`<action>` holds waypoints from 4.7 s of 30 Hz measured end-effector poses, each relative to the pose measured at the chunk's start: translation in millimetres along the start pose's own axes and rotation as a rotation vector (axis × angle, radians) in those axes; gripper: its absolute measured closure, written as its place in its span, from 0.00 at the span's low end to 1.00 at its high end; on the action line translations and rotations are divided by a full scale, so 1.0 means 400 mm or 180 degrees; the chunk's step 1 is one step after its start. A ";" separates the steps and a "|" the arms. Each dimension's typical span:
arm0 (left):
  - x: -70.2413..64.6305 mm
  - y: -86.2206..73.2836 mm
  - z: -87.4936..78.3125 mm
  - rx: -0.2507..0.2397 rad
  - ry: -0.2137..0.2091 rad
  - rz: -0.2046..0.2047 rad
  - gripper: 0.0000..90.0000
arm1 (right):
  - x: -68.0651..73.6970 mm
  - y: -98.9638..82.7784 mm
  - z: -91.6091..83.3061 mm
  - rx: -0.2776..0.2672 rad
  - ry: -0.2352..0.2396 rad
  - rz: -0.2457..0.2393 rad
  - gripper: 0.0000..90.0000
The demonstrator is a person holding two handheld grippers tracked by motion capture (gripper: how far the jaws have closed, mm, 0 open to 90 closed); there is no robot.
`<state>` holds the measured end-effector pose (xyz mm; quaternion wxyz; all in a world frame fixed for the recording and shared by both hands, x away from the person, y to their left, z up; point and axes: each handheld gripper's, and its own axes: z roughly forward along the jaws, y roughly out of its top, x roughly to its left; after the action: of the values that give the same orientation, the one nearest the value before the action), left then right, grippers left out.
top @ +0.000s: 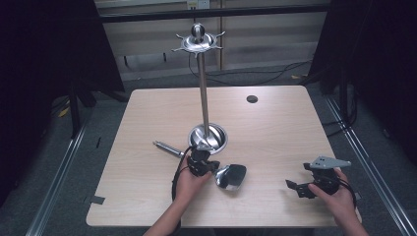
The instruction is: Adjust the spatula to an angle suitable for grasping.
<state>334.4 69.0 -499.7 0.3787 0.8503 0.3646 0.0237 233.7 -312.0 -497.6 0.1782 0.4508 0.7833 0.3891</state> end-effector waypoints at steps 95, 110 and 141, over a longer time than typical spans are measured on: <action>0.158 0.000 -0.142 0.0215 0.1055 -0.1379 0.52 | 0.015 0.041 0.035 -0.0055 0.0133 -0.0063 0.04; 0.096 0.005 -0.107 0.0509 0.1021 -0.1298 0.55 | 0.023 0.069 0.064 -0.0061 0.0204 -0.0141 0.04; 0.165 0.018 -0.128 0.0719 0.1412 -0.1341 0.78 | 0.022 0.067 0.072 -0.0014 0.0237 -0.0168 0.04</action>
<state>371.0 140.2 -474.0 0.1898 0.7669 0.6066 0.0889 262.2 -283.9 -494.6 0.1601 0.4148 0.8002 0.4026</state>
